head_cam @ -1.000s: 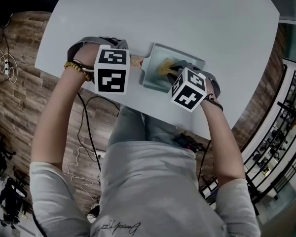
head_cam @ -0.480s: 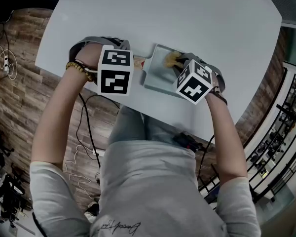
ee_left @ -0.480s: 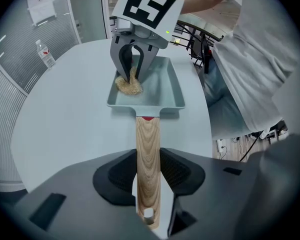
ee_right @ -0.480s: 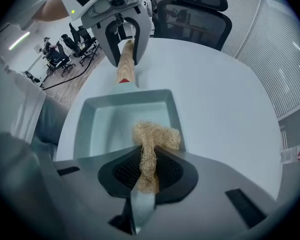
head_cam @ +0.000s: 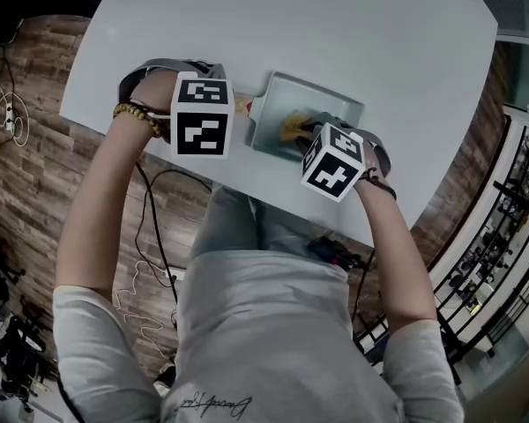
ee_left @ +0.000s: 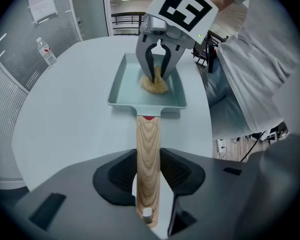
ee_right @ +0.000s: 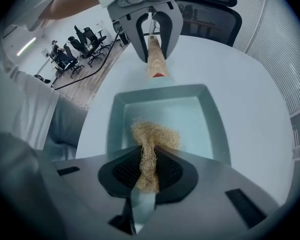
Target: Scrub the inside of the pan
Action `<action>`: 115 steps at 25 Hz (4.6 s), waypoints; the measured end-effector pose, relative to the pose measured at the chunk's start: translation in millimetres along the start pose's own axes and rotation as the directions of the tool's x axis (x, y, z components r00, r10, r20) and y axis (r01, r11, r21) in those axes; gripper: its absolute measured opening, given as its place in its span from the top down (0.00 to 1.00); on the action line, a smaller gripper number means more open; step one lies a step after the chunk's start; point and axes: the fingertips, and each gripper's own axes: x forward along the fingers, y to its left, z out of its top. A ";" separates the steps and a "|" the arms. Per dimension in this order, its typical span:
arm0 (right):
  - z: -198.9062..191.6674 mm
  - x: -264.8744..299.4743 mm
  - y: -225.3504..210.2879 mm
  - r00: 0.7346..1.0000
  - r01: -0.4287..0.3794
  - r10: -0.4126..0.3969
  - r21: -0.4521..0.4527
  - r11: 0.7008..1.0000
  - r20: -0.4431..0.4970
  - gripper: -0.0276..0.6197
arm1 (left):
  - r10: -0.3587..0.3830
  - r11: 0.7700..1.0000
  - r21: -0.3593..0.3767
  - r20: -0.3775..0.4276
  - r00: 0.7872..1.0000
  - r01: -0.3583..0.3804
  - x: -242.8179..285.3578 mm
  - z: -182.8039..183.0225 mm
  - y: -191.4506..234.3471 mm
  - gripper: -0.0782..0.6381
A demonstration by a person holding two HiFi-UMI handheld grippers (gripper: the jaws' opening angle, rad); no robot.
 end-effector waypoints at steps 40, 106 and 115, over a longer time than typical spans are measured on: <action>-20.5 -2.1 -23.6 0.999 -0.029 0.030 0.055 0.998 -0.019 0.85 | 0.009 0.999 0.043 -0.040 0.999 -0.007 5.3 -0.6 0.0 0.68; -50.4 -9.0 -33.2 0.974 -0.066 0.055 -0.044 0.997 -0.220 0.85 | -0.003 0.998 0.068 -0.088 0.996 0.009 4.4 -2.1 -3.6 0.68; -46.5 -11.9 -59.7 0.974 -0.024 0.017 -0.026 0.999 -0.226 0.85 | -0.008 0.998 0.064 -0.072 0.997 0.012 3.9 0.2 -7.8 0.68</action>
